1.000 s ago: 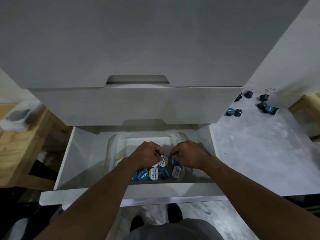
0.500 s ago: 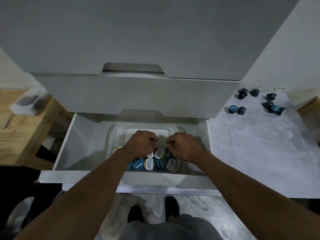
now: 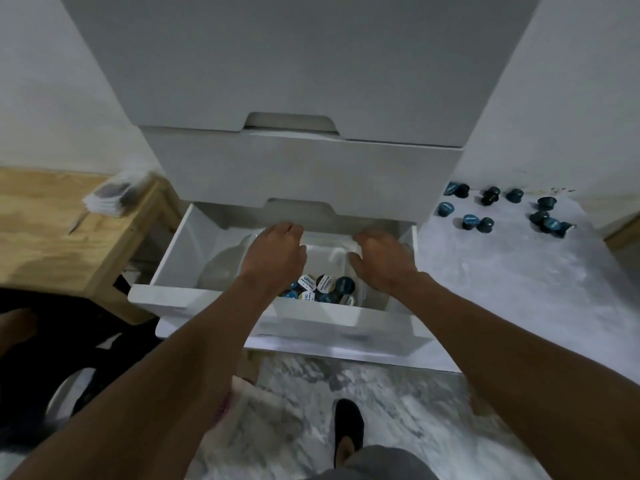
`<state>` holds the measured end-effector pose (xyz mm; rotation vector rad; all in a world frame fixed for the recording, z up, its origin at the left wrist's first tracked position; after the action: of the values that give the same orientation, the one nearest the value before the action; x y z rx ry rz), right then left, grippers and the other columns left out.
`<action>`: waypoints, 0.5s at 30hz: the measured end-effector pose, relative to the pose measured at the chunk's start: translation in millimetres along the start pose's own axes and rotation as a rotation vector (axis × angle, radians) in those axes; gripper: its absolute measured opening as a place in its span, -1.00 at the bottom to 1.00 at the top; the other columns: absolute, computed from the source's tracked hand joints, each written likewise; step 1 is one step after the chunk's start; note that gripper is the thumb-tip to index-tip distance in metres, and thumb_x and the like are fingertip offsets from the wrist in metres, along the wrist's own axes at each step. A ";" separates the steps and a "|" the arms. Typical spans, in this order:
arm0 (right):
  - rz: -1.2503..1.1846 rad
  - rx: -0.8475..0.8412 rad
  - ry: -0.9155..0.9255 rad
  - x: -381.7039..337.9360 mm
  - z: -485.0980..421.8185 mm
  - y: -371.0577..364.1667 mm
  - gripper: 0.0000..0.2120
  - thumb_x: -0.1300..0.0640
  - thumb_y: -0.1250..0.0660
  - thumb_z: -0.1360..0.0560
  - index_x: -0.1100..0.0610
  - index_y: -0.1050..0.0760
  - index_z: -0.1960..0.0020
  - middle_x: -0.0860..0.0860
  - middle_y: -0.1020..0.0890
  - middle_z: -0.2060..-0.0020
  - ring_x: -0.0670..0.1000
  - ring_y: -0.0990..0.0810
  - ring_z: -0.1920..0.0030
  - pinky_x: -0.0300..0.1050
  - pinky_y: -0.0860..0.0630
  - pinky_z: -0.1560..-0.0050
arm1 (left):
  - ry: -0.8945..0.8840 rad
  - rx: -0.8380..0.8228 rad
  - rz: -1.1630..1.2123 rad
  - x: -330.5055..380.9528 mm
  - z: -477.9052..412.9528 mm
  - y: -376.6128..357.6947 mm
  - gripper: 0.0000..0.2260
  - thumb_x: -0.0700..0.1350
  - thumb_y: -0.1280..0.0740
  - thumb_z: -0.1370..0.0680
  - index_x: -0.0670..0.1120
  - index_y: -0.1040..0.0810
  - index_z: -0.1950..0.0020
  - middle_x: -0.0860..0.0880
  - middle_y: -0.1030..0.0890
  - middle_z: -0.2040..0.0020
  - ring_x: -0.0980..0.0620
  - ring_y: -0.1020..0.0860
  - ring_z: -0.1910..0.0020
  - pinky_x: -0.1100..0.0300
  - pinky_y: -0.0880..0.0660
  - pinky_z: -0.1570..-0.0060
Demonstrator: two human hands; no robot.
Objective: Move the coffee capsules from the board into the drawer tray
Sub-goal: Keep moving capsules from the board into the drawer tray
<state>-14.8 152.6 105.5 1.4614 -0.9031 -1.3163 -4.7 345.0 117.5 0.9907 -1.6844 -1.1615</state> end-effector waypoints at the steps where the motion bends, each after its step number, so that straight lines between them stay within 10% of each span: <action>1: 0.002 0.042 0.003 -2.5 6.2 6.0 -0.64 0.02 -0.20 -0.55 0.19 -0.44 -0.27 0.13 -0.51 -0.24 0.15 -0.44 -0.26 0.04 -0.41 -0.21 | -0.037 0.028 -0.016 2.0 3.5 8.6 -0.70 -0.13 -0.27 -0.52 -0.23 -0.49 -0.21 -0.20 -0.55 -0.12 -0.19 -0.51 -0.10 -0.01 -0.43 -0.10; 15: 0.124 0.380 -0.154 -1.7 134.5 95.0 -0.63 0.01 -0.21 -0.55 0.18 -0.41 -0.28 0.12 -0.48 -0.26 0.16 -0.41 -0.27 0.07 -0.47 -0.14 | -0.351 0.297 -0.119 96.7 41.4 80.4 -0.79 -0.20 -0.31 -0.41 -0.23 -0.55 -0.01 -0.21 -0.60 0.08 -0.20 -0.56 0.15 0.01 -0.53 0.10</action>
<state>-141.5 104.8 199.2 1.5729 -1.3823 -1.2221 -86.9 288.6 204.6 1.1291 -2.1486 -1.2396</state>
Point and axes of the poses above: each hand's wrist, its own z-axis away from the middle knuckle, its own y-axis out of the back of the hand, x = y × z, the point moved 2 cm from there along -z, towards the middle knuckle
